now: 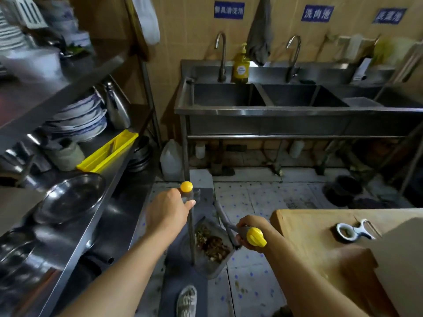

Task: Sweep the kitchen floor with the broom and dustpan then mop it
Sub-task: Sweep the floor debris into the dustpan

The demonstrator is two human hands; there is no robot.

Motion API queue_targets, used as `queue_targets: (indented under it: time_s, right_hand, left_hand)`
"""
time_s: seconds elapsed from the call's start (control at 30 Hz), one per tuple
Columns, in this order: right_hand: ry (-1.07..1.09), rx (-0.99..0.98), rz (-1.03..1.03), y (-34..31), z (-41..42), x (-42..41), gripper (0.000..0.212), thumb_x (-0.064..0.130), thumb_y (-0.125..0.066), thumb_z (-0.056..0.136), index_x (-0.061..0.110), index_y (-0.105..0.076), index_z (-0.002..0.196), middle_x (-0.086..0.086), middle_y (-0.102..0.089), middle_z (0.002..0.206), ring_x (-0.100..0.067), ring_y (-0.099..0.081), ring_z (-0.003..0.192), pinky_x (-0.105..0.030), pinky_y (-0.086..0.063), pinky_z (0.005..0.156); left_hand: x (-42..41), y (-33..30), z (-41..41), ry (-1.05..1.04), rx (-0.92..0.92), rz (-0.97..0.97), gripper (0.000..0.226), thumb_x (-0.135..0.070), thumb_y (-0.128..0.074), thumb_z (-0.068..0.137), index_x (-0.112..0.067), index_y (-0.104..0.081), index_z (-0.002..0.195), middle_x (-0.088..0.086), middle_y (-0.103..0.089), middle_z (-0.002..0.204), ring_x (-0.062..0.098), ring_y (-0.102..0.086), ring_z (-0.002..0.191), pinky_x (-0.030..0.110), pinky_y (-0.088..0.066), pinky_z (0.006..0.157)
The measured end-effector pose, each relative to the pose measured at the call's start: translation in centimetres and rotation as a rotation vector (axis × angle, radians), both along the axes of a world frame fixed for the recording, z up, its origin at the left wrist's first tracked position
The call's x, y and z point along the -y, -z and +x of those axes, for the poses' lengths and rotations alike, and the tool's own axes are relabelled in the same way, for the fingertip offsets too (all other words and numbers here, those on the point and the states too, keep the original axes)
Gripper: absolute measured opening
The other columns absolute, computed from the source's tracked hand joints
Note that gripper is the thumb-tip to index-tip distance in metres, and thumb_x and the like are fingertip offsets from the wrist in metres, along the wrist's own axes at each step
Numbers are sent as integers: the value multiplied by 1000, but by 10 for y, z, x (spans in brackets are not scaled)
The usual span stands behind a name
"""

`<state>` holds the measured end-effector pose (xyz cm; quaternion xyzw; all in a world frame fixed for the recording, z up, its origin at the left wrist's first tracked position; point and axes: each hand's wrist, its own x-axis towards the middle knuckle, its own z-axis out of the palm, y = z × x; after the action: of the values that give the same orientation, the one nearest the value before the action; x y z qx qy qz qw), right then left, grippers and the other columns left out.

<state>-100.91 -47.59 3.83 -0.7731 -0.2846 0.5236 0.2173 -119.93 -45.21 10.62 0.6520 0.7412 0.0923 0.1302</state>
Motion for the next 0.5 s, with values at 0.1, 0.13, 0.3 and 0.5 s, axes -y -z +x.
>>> queue_targets:
  time_s: [0.1, 0.13, 0.3, 0.5]
  right_hand:
    - [271, -208, 2, 17, 12, -53, 10, 5, -61, 80, 9, -55, 74, -13, -54, 94, -23, -52, 87, -41, -49, 95]
    - [289, -197, 1, 19, 14, -67, 15, 4, -61, 80, 11, -53, 69, -13, -54, 94, -23, -52, 87, -42, -48, 97]
    - [421, -229, -5, 11, 25, -129, 21, 4, -59, 83, 13, -50, 66, -8, -53, 80, -24, -51, 90, -42, -48, 98]
    - [584, -250, -14, 12, 57, -184, 17, 4, -62, 79, 12, -51, 67, -7, -53, 74, -27, -53, 89, -43, -50, 94]
  left_hand:
    - [-61, 6, 10, 64, -2, -11, 38, -50, -58, 87, -14, -59, 97, 6, -65, 100, 25, -62, 90, 30, -39, 62]
    - [-79, 7, 12, 88, -7, -16, 39, -51, -57, 87, -13, -59, 97, 6, -65, 100, 26, -62, 91, 30, -40, 63]
    - [-163, 6, 32, 203, -13, -32, 40, -51, -56, 88, -13, -58, 99, 8, -65, 102, 29, -62, 92, 30, -41, 63]
    - [-240, 4, 73, 330, 14, -32, 39, -50, -58, 87, -12, -60, 99, 7, -65, 100, 29, -63, 91, 32, -46, 65]
